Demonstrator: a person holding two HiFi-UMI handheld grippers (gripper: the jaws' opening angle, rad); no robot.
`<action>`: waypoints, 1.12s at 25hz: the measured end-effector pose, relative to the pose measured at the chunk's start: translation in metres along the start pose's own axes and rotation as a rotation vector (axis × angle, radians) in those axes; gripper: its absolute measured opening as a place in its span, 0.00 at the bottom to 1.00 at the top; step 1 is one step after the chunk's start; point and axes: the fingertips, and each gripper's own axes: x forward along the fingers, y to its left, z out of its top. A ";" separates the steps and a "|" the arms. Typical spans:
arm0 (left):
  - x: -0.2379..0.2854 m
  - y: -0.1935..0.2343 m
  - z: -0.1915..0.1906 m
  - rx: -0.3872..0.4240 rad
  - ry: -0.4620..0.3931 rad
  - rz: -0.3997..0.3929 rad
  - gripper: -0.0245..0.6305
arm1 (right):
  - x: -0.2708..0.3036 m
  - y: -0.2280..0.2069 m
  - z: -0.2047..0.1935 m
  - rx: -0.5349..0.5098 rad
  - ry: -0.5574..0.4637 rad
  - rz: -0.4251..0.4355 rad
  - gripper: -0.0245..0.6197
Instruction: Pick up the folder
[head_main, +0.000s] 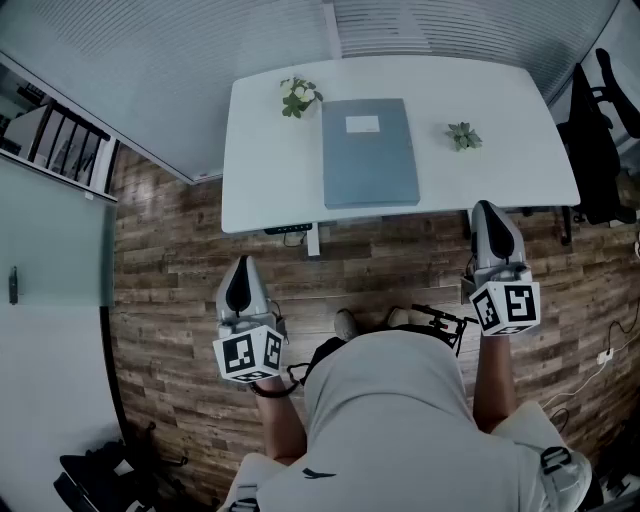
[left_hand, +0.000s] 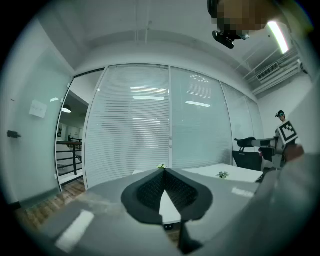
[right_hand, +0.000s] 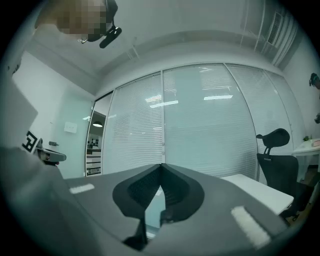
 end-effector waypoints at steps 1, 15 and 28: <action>0.000 0.000 0.000 0.004 0.000 0.001 0.05 | 0.000 0.000 0.000 -0.001 0.003 0.001 0.04; 0.003 0.002 -0.006 0.005 0.011 -0.002 0.05 | 0.006 -0.001 -0.004 0.047 0.001 -0.008 0.04; 0.004 0.010 -0.011 -0.002 0.019 -0.003 0.05 | 0.010 0.009 -0.007 0.033 0.013 0.004 0.07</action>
